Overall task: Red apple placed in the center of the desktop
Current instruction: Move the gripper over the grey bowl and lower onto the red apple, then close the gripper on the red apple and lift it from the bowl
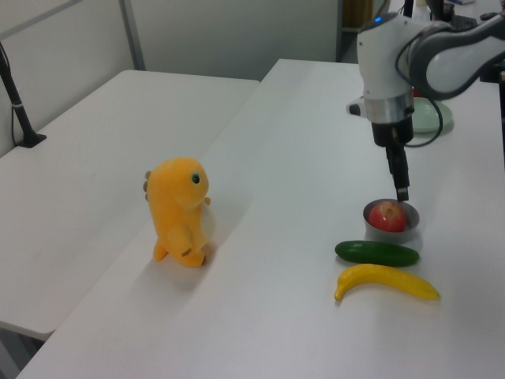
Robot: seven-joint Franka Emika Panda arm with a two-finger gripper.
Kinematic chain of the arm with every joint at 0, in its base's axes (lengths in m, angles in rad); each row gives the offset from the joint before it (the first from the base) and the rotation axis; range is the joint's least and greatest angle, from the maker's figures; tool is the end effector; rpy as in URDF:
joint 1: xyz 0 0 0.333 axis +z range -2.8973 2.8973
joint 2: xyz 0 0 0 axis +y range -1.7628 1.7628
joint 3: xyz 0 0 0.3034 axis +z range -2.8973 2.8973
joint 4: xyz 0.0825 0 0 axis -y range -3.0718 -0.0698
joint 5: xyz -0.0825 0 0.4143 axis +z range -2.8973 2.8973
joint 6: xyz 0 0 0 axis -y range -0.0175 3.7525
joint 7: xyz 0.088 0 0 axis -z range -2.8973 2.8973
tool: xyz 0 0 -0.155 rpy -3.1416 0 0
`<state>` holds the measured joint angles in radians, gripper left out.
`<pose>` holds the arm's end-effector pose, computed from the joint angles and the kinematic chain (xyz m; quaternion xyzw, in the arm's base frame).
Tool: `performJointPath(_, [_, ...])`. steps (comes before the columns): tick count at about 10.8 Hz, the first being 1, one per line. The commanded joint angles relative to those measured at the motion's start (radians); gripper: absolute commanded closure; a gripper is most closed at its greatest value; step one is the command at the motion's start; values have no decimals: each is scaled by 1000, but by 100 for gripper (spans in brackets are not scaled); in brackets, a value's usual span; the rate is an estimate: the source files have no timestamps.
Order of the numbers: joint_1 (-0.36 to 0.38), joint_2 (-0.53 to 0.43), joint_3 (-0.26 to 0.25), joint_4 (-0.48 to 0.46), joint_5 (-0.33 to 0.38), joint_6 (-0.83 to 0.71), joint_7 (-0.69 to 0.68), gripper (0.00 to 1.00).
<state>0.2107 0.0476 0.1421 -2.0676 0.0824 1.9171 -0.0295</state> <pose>0.5128 0.1990 0.3195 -0.9794 -0.1717 0.1039 0.0241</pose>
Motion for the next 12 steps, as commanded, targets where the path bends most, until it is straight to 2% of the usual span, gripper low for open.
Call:
performJointPath(1, [9,-5,24,-72,-15,118,-7,0])
performJointPath(3, [9,6,33,-110,-29,206,-6,0])
performJointPath(5, [10,34,44,-111,-73,241,3,0])
performJointPath(11, [10,44,47,-111,-95,253,3,1])
performJointPath(12, [10,44,47,-111,-95,253,3,9])
